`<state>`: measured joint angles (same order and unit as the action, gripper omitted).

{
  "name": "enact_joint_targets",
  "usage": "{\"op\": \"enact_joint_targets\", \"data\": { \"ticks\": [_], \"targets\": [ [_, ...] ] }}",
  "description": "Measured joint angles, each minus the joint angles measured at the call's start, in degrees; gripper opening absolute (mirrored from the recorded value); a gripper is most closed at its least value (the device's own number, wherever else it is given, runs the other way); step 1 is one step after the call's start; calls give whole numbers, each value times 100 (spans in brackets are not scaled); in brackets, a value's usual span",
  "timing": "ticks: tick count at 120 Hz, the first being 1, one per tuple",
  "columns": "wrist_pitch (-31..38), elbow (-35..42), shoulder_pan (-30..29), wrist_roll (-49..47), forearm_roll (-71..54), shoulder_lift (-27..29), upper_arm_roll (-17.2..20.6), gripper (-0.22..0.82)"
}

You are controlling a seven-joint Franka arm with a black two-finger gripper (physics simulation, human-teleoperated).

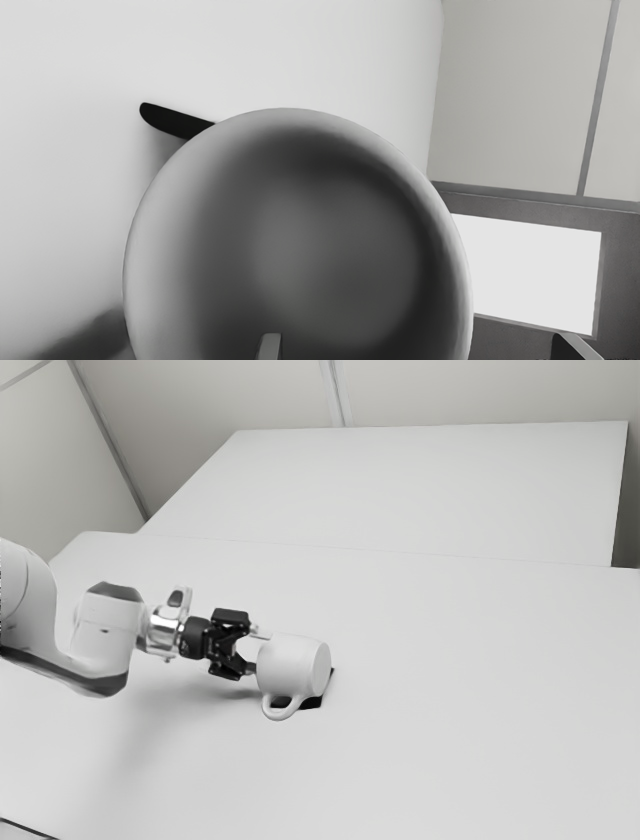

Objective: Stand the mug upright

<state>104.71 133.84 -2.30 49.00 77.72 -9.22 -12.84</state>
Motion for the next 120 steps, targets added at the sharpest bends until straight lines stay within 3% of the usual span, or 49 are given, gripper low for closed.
{"op": "enact_joint_targets", "data": {
  "ticks": [30, 53, 71, 104, 120],
  "targets": [
    [-87, 124, 141, 697, 495, -82, 42, 55],
    [-86, 132, 193, 1091, 676, -51, 45, 13],
    [-92, 136, 221, 1321, 744, -50, 45, -5],
    [-65, -197, 219, 1632, 837, 179, 218, -15],
    [288, -695, 214, 1638, -243, 404, 336, -17]
  ]
}}
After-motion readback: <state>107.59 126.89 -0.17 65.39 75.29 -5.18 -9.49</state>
